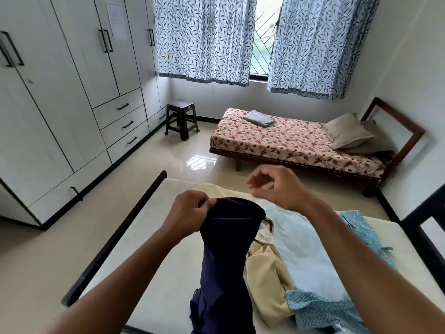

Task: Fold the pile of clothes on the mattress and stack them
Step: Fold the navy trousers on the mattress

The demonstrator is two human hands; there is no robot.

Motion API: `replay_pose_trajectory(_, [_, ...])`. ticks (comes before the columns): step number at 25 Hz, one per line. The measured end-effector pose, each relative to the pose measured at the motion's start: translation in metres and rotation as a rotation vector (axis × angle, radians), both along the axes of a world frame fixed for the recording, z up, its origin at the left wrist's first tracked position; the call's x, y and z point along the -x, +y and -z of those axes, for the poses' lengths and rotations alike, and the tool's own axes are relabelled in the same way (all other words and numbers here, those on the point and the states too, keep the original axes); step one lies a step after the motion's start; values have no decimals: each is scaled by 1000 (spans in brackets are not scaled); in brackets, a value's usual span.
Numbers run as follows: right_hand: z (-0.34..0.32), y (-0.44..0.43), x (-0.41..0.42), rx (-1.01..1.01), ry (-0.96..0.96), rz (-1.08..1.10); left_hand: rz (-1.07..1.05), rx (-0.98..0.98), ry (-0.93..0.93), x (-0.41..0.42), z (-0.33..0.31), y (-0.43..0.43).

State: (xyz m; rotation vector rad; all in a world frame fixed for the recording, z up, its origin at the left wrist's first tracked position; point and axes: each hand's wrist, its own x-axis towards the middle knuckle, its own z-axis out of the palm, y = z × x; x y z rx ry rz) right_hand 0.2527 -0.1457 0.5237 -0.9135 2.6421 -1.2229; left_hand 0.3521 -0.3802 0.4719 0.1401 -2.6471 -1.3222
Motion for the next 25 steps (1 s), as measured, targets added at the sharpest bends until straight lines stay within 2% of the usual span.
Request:
replay_pose_trajectory(2, [-9,-19,-17,-7,94,-4,1,-36,16,3,1,8])
replay_pose_trajectory(4, [5,-41,-37,-246,73,-81,-15,-43,57,8,3,14])
replay_pose_trajectory(6, [29,-57,-54,-566,-98,-182,-20,-26,89,9,4,19])
replay_pose_trajectory(8, [51,-62,-63,-796,-406,-219,29,15,88,4,7,26])
replay_pose_trajectory(11, [59,-62,-68,-657,-804,-86,18,10,66,-5,14,27])
replay_pose_trajectory(13, [50,-61,-63,-563,-878,-121,6,-40,45,-6,17,21])
replay_pose_trajectory(15, [25,-60,-56,-523,-735,-262,-16,-75,28,-8,16,14])
replay_pose_trajectory(17, [2,-61,-39,-482,-386,-303,-73,-91,28,-9,15,9])
replay_pose_trajectory(19, [-7,-55,-14,-241,-130,-135,-135,-172,32,-11,15,2])
replay_pose_trajectory(22, [-3,-41,9,224,101,158,-123,-348,42,-14,12,-2])
replay_pose_trajectory(23, [2,-39,10,292,135,190,-107,-358,37,-14,10,-2])
replay_pose_trajectory(25, [7,-39,4,293,162,183,-127,-319,39,-11,7,0])
